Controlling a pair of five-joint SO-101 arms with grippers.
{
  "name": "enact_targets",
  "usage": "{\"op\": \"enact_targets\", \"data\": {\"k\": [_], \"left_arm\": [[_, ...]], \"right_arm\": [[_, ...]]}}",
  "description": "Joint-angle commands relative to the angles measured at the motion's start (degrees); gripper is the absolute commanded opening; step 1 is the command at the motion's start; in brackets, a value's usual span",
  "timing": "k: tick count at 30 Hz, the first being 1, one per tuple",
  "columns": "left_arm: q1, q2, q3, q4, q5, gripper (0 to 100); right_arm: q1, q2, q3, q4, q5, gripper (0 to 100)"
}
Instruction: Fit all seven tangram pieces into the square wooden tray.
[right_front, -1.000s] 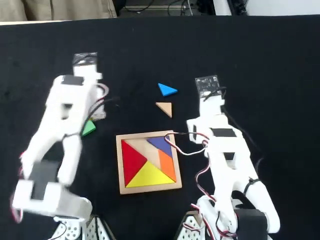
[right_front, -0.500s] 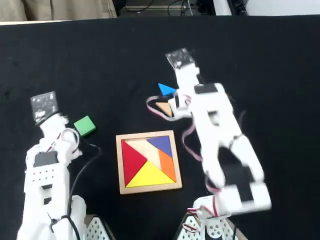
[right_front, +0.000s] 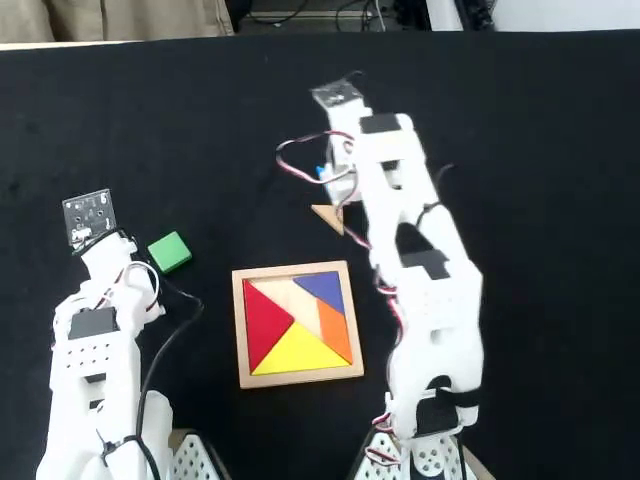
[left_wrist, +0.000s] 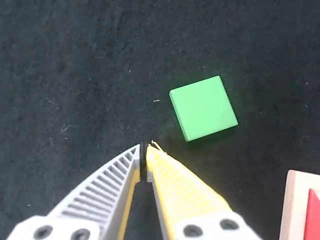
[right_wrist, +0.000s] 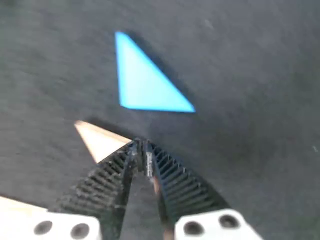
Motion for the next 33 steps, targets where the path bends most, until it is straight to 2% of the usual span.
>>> {"op": "enact_targets", "data": {"k": [1, 8, 12, 16, 26, 33], "left_arm": [[0.7, -0.9, -0.3, -0.9, -0.1, 3], [0.7, -0.9, -0.3, -0.9, -0.1, 3], [0.7, -0.9, -0.3, -0.9, -0.1, 3], [0.7, -0.9, -0.3, -0.9, -0.1, 3], [0.7, -0.9, -0.3, -0.9, -0.1, 3], [0.7, -0.9, -0.3, -1.0, -0.1, 3]], "right_arm": [[-6.3, 0.0, -3.8, 1.3, 1.3, 1.1], [-13.5, -0.4, -5.7, 5.4, 2.0, 1.1], [-11.3, -2.2, -10.9, 11.0, 2.6, 1.1], [-8.0, -1.1, -14.5, 9.9, 4.0, 1.1], [-7.6, 12.3, -25.9, 10.0, 5.5, 1.1], [-7.4, 19.1, -34.0, 21.4, 5.6, 1.1]]}}
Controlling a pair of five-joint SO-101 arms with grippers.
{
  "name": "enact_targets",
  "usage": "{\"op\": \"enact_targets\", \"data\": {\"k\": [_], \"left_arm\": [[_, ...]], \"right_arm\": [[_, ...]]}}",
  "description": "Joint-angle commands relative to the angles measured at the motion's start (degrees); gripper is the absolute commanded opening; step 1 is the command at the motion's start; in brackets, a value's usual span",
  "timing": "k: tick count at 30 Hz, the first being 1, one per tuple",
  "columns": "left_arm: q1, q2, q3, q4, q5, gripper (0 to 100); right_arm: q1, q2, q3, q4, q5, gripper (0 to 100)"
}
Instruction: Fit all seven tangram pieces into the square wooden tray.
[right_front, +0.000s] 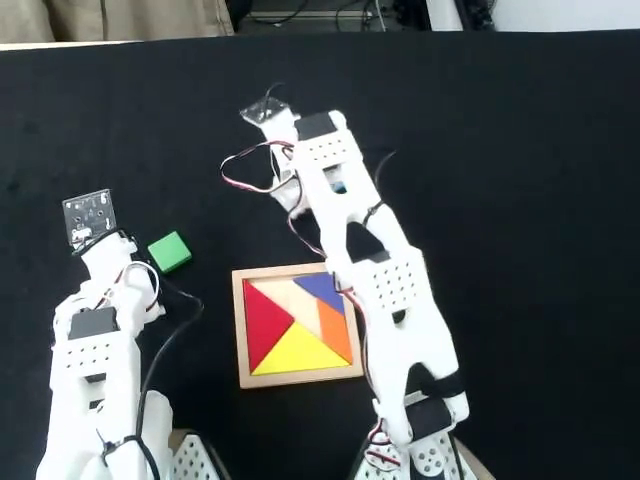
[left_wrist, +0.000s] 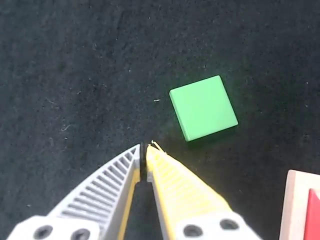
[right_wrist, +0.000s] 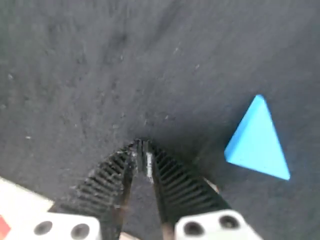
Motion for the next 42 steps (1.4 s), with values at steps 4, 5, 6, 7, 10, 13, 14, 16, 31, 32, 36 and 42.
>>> {"op": "enact_targets", "data": {"k": [4, 5, 6, 7, 10, 13, 14, 16, 31, 32, 36, 42], "left_arm": [[0.7, -0.9, 0.0, -2.0, -0.1, 3], [0.7, -1.0, 0.6, -2.7, -0.1, 3], [0.7, -1.3, 1.2, -3.7, -0.1, 3], [0.7, -1.4, 1.6, -4.3, -0.1, 3], [0.7, -1.4, 2.0, -4.9, -0.1, 3], [0.7, -1.5, 1.9, -4.9, -0.1, 3], [0.7, -1.5, 1.9, -4.9, -0.1, 3], [0.7, -1.5, 1.9, -4.9, -0.1, 3], [0.7, -1.5, 1.8, -4.9, -0.1, 3], [0.7, -1.5, 1.8, -4.9, -0.1, 3], [0.7, -1.5, 1.8, -4.9, -0.1, 3], [0.7, -1.5, 1.8, -4.9, -0.1, 3]], "right_arm": [[1.3, 2.9, -7.3, 9.6, 0.8, 1.1], [1.4, 3.4, -7.1, 10.0, 1.5, 1.1], [1.6, 3.6, -6.4, 10.1, 2.5, 1.1], [1.8, 3.6, -5.2, 10.1, 3.2, 1.1], [1.9, 2.8, -2.0, 10.0, 3.5, 1.1], [1.9, 0.7, 2.2, 10.1, 3.5, 1.1], [1.9, -0.2, 3.7, 10.1, 3.5, 1.1], [2.0, -2.7, 7.0, 10.1, 3.5, 1.1], [15.9, -9.9, 15.7, -1.0, 9.1, 1.1], [15.7, -9.9, 15.3, -1.2, 9.1, 1.1], [14.7, -9.5, 11.5, -2.1, 9.1, 1.1], [14.6, -9.5, 8.1, -5.5, 9.0, 1.1]]}}
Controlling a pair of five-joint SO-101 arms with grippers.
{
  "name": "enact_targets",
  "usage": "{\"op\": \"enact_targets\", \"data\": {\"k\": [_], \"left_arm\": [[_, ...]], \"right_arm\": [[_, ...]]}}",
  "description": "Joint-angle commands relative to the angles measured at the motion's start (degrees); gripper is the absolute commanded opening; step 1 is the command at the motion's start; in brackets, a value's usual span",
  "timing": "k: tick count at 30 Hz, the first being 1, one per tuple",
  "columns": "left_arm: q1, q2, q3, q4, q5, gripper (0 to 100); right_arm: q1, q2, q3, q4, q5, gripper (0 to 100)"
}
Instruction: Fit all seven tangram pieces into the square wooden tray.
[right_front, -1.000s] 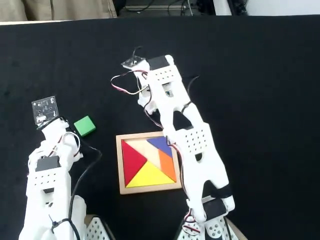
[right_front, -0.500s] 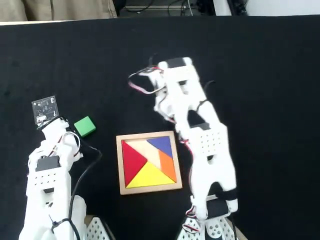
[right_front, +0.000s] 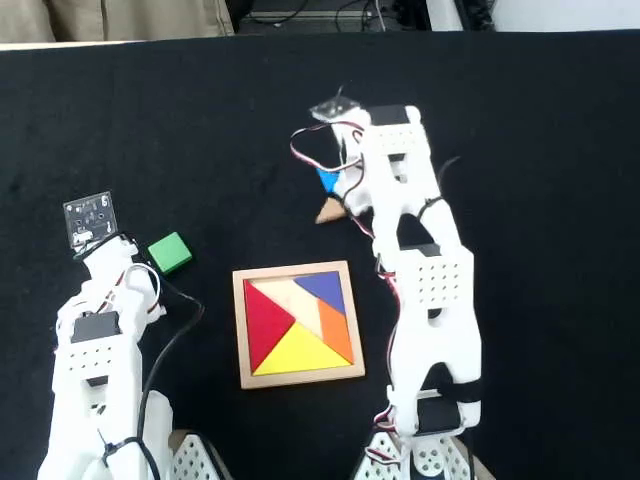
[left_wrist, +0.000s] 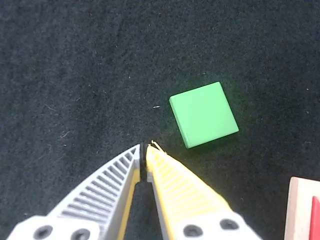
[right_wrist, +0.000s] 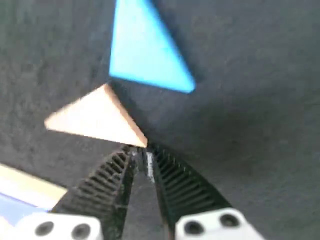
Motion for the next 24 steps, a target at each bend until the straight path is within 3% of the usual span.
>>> {"op": "enact_targets", "data": {"k": [1, 14, 19, 24], "left_arm": [[0.7, -1.1, -0.5, -1.0, -0.1, 3], [0.7, -1.1, -0.5, -1.0, -0.1, 3], [0.7, -1.1, -0.4, -1.0, -0.1, 3], [0.7, -1.1, -0.4, -1.0, -0.1, 3]], "right_arm": [[0.4, -2.8, -3.7, -3.1, 0.2, 1.1], [-11.3, -3.6, -4.8, -4.6, 0.1, 1.1], [-11.7, -6.5, -11.5, 1.8, -0.4, 1.1], [-13.8, -6.1, -15.1, 6.6, -8.2, 1.2]]}}
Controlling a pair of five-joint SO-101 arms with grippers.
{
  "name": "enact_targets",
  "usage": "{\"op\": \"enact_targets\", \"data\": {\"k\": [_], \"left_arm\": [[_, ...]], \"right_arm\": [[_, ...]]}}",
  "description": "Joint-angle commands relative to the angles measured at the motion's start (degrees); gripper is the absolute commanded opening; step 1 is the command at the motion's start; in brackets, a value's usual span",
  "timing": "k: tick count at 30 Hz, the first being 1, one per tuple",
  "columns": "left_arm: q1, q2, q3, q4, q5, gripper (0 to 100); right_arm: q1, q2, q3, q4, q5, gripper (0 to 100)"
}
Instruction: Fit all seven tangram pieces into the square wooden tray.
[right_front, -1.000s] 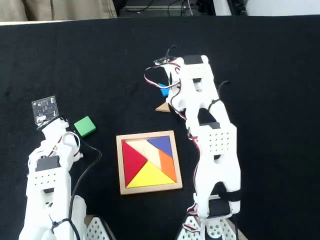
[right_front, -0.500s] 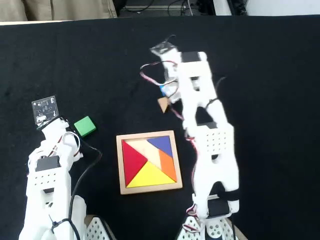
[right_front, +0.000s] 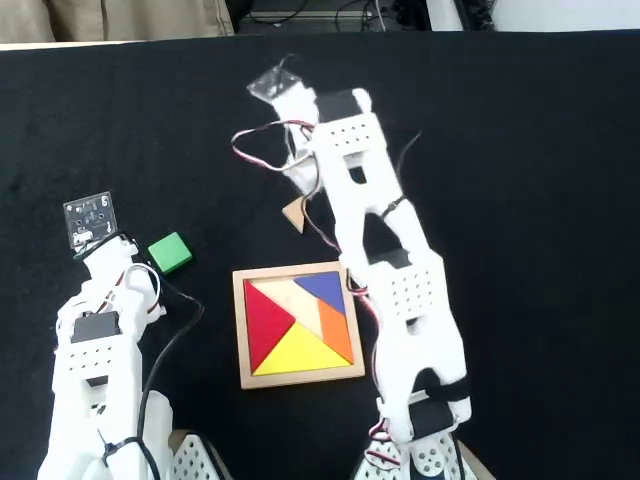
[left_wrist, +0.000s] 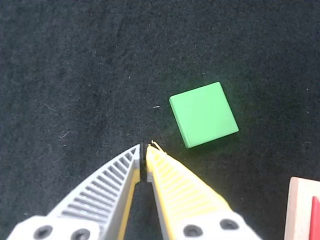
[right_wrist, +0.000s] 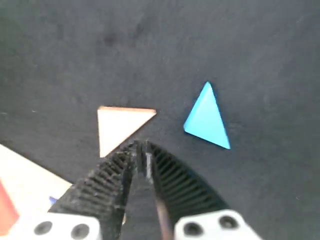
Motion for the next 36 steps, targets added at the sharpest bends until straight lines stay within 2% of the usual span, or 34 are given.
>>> {"op": "enact_targets", "data": {"k": [1, 3, 7, 10, 12, 20, 36], "left_arm": [[0.7, -1.1, -0.4, -1.0, -0.1, 3], [0.7, -1.1, -0.4, -1.0, -0.1, 3], [0.7, -1.1, -0.4, -1.0, -0.1, 3], [0.7, -1.1, -0.3, -1.0, -0.2, 3], [0.7, -1.1, -0.3, -1.0, -0.2, 3], [0.7, -1.1, -0.4, -1.0, -0.2, 3], [0.7, -1.1, -0.4, -1.0, -0.2, 3]], "right_arm": [[-2.3, -3.1, -3.6, 3.0, -8.0, 1.7], [-2.8, -2.3, -3.5, 4.7, -16.9, 8.1], [-4.9, -1.4, -3.6, 7.9, -29.7, 25.0], [-6.8, -1.2, -3.8, 8.0, -39.6, 25.8], [-8.1, -0.7, -3.0, 7.8, -43.6, 25.8], [-8.7, 7.6, -5.7, 4.6, -45.4, 25.8], [-9.3, 19.3, -24.7, 5.0, -43.1, 23.9]]}}
